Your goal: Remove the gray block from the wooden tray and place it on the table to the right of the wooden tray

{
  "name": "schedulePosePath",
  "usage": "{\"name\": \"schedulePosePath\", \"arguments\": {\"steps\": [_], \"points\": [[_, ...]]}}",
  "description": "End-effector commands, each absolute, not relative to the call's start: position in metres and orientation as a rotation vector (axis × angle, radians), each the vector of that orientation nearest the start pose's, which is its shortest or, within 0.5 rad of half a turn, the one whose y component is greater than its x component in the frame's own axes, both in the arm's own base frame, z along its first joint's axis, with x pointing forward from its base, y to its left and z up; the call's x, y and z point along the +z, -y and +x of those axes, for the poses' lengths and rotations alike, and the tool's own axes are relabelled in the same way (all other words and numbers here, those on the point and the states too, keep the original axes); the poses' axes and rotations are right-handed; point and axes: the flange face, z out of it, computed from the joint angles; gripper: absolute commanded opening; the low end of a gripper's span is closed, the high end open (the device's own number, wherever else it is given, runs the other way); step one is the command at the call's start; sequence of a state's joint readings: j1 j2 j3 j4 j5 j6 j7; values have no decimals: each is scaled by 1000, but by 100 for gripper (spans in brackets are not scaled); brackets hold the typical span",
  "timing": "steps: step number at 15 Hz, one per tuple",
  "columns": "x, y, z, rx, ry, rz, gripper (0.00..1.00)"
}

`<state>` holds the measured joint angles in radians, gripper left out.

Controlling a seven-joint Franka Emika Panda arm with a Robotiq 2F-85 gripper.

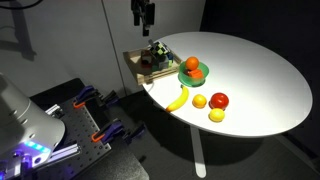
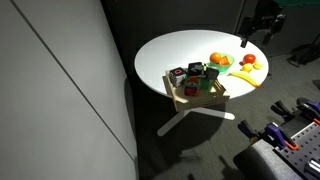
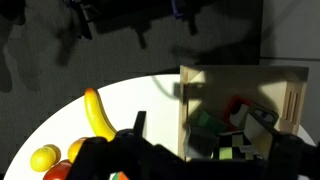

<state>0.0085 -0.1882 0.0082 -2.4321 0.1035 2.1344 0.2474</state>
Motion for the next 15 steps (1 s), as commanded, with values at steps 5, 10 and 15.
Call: {"name": "schedulePosePath", "arguments": {"steps": [5, 10, 15], "points": [[358, -11, 488, 122, -498, -3022, 100], [334, -16, 503, 65, -486, -3027, 100], [308, -22, 512, 25, -483, -3017, 100]]}}
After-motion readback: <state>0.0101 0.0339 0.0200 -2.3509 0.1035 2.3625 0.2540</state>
